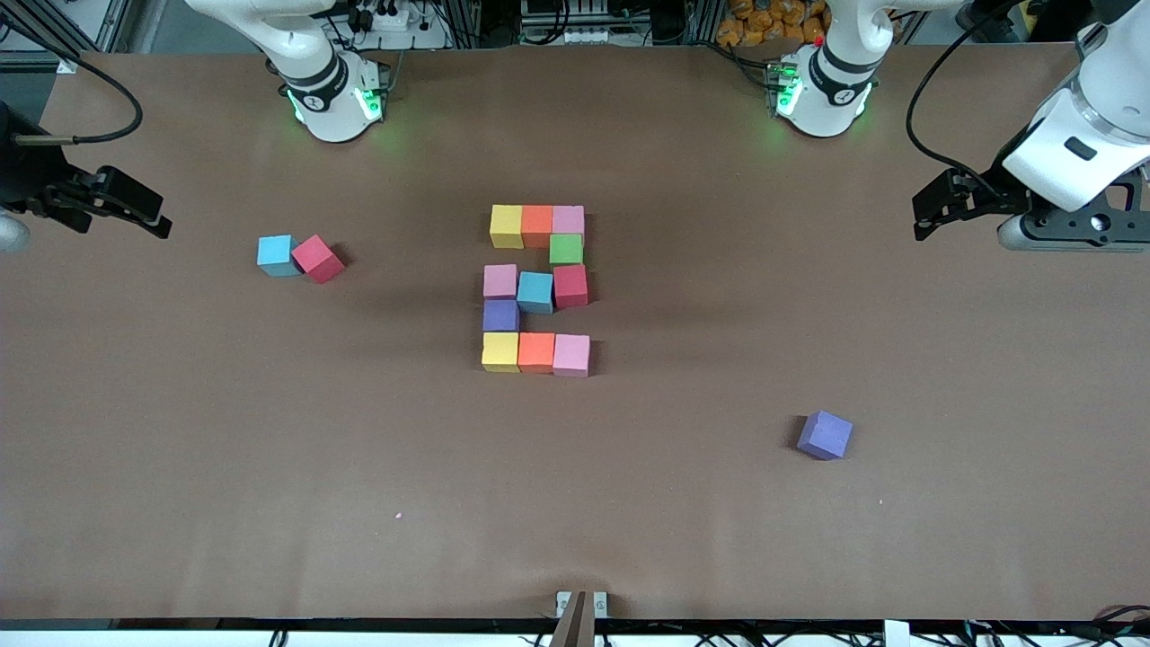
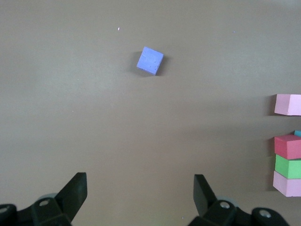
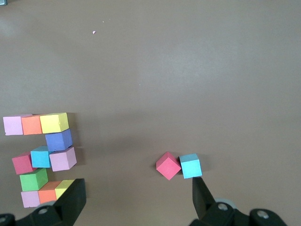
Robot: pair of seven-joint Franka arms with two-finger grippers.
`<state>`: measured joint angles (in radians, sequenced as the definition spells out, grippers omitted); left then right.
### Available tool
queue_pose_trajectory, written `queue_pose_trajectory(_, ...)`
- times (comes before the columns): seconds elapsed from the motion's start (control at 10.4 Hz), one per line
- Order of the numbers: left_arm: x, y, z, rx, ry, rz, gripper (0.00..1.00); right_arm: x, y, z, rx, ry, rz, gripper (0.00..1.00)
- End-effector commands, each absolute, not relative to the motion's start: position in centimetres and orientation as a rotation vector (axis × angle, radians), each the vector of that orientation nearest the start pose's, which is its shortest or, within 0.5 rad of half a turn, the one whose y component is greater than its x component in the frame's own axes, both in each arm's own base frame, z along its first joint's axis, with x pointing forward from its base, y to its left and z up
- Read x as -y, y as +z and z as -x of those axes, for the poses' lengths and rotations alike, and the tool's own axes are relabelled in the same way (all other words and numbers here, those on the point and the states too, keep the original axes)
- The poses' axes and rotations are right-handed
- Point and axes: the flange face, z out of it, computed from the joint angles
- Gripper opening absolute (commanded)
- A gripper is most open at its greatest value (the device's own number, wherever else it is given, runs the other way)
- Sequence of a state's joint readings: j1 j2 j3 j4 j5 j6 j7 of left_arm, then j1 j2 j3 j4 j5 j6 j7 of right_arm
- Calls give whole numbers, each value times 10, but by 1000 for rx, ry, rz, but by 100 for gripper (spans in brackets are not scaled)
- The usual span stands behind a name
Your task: Form number 2 with 11 blocks
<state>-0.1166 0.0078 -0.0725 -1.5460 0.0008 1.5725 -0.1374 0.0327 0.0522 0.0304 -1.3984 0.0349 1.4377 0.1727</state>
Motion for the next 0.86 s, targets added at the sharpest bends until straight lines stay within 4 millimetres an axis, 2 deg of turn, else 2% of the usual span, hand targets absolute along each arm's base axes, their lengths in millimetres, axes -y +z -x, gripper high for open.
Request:
queue_pose_trajectory(0.0, 104, 640, -545, -129, -26, 3154, 100, -38, 666, -556, -182, 29, 3096, 100)
queue_pose_trajectory(0.77, 99, 642, -547, -110, -47, 3158, 100, -39, 665, -556, -180, 31, 3098, 100)
